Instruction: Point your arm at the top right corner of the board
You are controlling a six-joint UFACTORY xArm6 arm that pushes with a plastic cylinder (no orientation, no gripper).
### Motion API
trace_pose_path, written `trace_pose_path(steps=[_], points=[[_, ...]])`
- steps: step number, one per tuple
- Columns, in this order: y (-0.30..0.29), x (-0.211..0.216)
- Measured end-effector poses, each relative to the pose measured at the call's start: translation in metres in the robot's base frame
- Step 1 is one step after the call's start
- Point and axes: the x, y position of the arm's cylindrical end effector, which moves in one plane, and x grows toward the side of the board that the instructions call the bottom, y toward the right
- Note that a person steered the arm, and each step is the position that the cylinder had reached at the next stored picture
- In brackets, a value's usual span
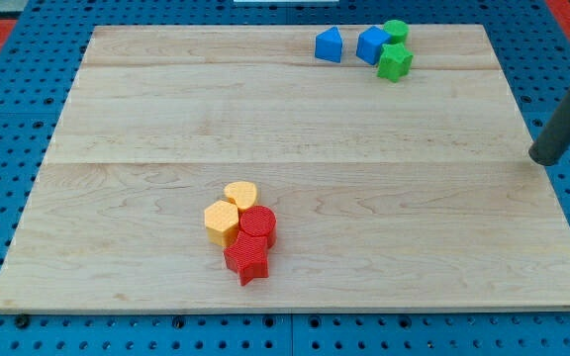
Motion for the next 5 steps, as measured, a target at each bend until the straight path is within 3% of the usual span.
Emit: trace_pose_path(steps=[1,2,3,4,5], points=[[0.024,-0.048],[0.029,-0.123],[-0.007,-0.211],[-0.061,-0.245],[-0.071,-0.248]])
